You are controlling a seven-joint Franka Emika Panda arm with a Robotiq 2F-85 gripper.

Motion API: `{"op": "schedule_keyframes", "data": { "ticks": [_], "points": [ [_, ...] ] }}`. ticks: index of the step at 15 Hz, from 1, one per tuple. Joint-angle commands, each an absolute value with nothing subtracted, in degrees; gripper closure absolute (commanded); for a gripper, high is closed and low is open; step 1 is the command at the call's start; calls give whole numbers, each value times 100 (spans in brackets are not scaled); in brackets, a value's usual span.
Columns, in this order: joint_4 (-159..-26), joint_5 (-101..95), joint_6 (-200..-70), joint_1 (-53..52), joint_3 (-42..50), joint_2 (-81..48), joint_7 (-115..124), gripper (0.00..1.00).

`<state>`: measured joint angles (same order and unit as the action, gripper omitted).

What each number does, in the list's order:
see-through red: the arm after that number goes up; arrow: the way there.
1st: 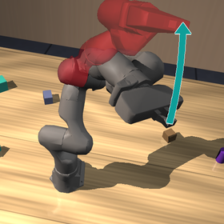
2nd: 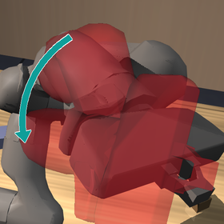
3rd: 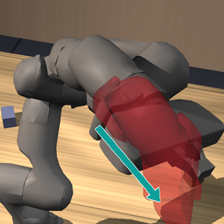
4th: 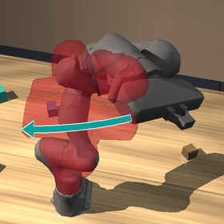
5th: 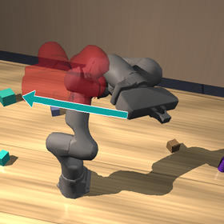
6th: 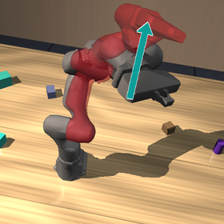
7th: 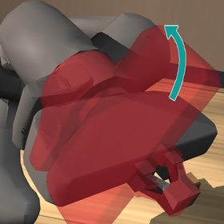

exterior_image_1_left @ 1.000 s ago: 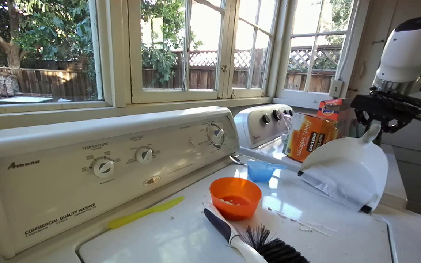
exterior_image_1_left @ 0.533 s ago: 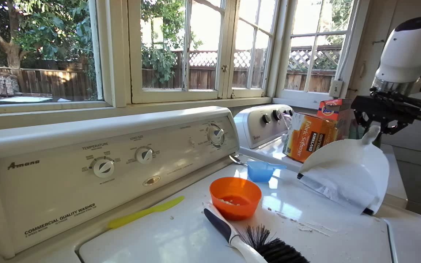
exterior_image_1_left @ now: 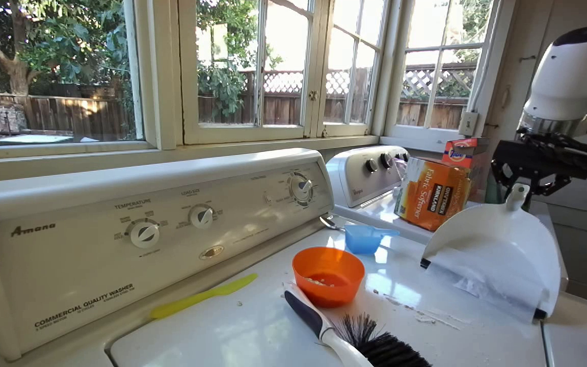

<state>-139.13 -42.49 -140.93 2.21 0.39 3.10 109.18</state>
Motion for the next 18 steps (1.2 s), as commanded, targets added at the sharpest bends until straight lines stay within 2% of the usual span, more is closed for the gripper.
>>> {"op": "schedule_keyframes", "data": {
  "ticks": [1,18],
  "points": [
    [-14195,-4420,-14206,210,-2,528,10981,90],
    [-14079,-4594,-13648,-18,-378,387,12324,90]
  ]
}}
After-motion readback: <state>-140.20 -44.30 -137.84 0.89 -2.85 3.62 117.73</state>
